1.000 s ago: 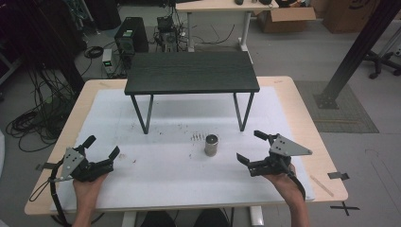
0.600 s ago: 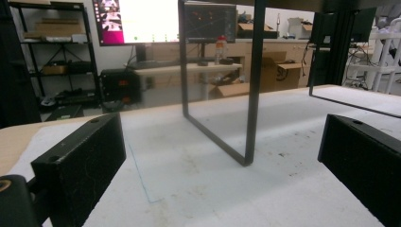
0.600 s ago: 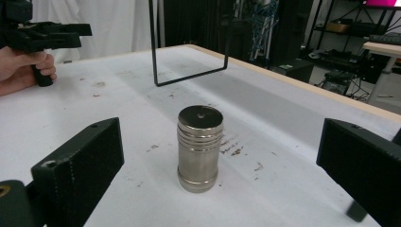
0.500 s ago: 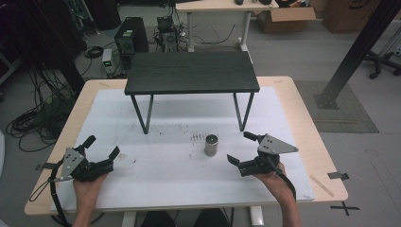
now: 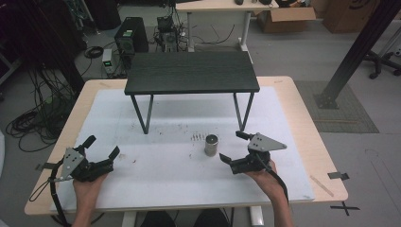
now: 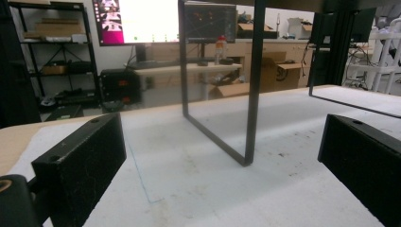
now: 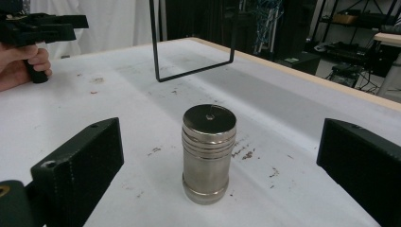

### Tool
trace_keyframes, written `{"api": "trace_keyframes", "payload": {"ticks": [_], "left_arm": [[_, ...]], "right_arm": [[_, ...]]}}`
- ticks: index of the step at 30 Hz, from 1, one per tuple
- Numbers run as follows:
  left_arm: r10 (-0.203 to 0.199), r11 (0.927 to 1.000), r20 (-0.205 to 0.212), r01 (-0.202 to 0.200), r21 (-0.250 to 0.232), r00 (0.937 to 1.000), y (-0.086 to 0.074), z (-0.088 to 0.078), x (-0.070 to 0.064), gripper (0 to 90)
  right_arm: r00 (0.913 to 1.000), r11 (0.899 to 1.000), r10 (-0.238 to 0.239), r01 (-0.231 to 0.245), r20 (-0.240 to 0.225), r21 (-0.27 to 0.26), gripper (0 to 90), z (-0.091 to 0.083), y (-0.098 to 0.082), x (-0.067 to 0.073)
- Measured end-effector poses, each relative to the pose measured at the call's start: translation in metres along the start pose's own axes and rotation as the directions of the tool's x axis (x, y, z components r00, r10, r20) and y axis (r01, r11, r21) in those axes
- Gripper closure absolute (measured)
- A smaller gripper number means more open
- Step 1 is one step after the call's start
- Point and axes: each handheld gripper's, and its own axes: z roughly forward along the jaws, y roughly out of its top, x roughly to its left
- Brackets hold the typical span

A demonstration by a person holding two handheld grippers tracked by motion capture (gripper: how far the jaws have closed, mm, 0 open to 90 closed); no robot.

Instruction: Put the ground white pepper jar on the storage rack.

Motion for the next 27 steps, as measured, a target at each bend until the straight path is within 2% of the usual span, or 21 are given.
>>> {"api": "trace_keyframes", "payload": {"ticks": [7,27], "left_arm": [[0.001,1.0,0.0,-0.001,-0.001,1.0,0.0,0.0,0.0,2.1],[0.001,1.0,-0.001,-0.001,-0.004,1.0,0.0,0.0,0.0,2.1]], "right_arm": [[1.0,1.0,0.004,-0.004,0.004,0.011,1.1,0.009,-0.002,0.001],[0.9981,0.999,0.037,-0.038,0.048,0.017,1.7,0.02,-0.008,0.0]]}}
